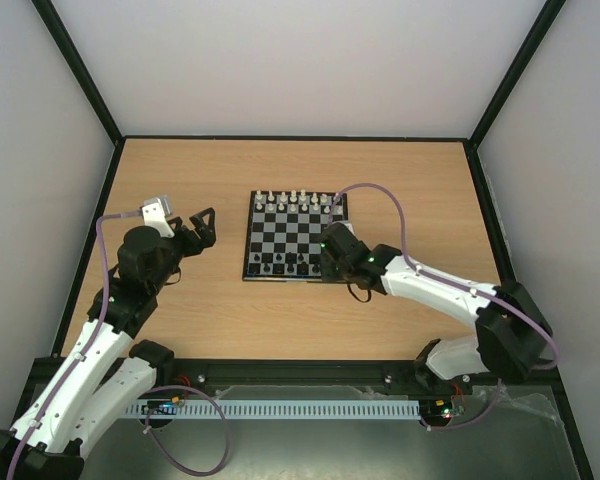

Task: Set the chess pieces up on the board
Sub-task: Adjust the chess piece on the chessboard.

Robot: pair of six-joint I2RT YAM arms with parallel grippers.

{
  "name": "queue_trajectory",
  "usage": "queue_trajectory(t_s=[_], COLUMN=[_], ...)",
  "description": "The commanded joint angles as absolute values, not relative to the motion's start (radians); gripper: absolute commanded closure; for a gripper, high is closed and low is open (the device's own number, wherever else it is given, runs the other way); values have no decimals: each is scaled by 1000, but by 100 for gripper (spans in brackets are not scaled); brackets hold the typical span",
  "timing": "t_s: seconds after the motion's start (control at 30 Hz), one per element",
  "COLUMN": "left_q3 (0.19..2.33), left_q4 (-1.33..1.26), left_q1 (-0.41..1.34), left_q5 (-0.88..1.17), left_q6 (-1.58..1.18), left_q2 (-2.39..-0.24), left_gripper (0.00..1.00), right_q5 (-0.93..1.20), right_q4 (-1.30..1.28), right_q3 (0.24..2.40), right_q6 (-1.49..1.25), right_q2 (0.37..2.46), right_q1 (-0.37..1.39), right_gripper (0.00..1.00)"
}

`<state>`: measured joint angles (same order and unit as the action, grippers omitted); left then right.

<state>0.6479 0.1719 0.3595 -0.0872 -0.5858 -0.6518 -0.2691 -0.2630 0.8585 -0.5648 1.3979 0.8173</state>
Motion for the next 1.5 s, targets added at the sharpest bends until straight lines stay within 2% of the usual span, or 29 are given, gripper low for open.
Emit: queue_trajectory(t_s=[0.0,0.33,1.13,1.47], left_q3=[654,655,650,647], left_q4=[175,174,183,185], left_q1=[363,364,362,362], left_q5=[-98,-86,-95,-98], left_q6=[-572,-569,-569,-568], left_q2=[-641,-647,-628,-624], left_gripper=[0,1,0,0], right_q5=[-334,-310,-314,-335], right_q4=[-345,-274,-200,-199], right_q3=[806,704,739,764], right_q6=[-591,-629,-630,-630], right_q2=[1323,1342,1450,1463], right_q1=[812,797,797,795], right_gripper=[88,88,83,86])
